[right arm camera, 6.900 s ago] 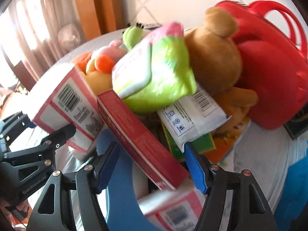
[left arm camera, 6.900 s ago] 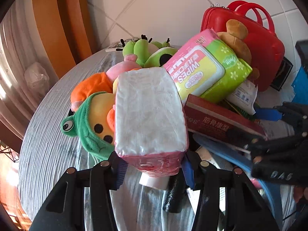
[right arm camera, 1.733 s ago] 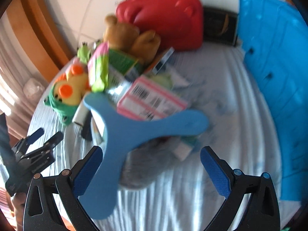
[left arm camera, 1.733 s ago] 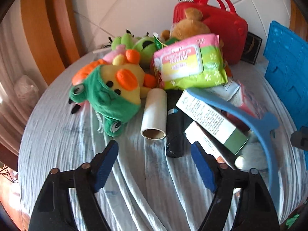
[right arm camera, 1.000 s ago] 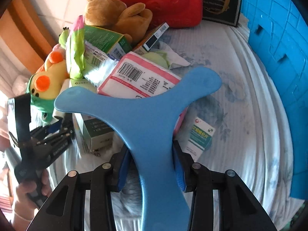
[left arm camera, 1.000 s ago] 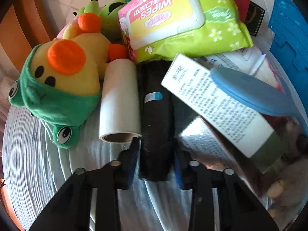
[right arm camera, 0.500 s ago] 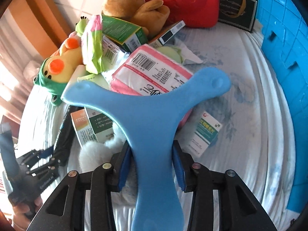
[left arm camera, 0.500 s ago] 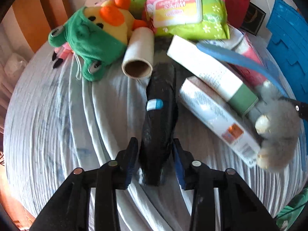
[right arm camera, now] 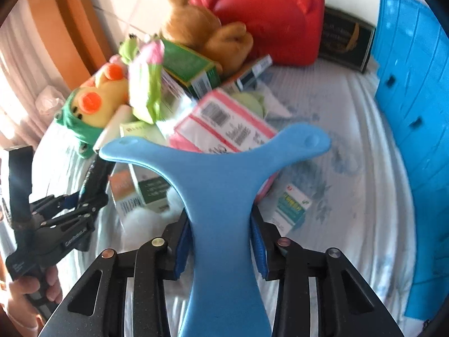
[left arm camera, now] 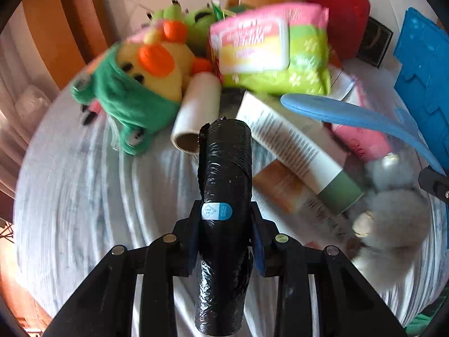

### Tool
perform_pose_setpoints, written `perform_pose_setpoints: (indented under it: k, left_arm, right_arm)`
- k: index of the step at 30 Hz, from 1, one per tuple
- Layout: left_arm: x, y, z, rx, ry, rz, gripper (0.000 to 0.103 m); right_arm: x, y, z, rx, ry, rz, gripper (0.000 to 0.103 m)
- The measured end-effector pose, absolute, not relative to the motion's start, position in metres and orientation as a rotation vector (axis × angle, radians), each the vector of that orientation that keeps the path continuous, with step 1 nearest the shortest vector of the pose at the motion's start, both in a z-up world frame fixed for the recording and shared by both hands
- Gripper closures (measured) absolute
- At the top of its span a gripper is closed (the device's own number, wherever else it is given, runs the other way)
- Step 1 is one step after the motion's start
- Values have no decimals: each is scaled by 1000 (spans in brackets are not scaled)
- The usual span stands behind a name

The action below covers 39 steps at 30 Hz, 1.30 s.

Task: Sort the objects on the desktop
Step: 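Grasp the black lint roller with the left tool while the right tool grasps the blue hanger, then carry the lint roller and blue hanger into the blue crate and release both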

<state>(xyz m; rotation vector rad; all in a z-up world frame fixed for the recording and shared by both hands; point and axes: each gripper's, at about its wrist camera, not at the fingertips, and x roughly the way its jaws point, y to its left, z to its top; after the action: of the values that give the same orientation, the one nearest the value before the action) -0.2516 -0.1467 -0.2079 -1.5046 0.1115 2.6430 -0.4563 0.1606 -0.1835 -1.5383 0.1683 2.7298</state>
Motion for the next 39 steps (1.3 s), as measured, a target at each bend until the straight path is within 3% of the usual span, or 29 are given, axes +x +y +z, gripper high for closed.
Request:
perform_pose_setpoints:
  k: [11,24,33,39]
  left_arm:
    - [-234,-98,-72,-1118,100,2789,73]
    - [-207,41,18,-747,131,2633,73]
    - [-179,185,70,-613,169,2432,73]
    - [-148,268,92,-578,229,2343,73]
  right_arm:
    - [-419,178,-88,-1168,150,2886,66]
    - [-335,288,39,-716,173,2786,66]
    - [-268,405,80,-581,184,2586,66]
    - [-248,475,74,-608,184,2500,66]
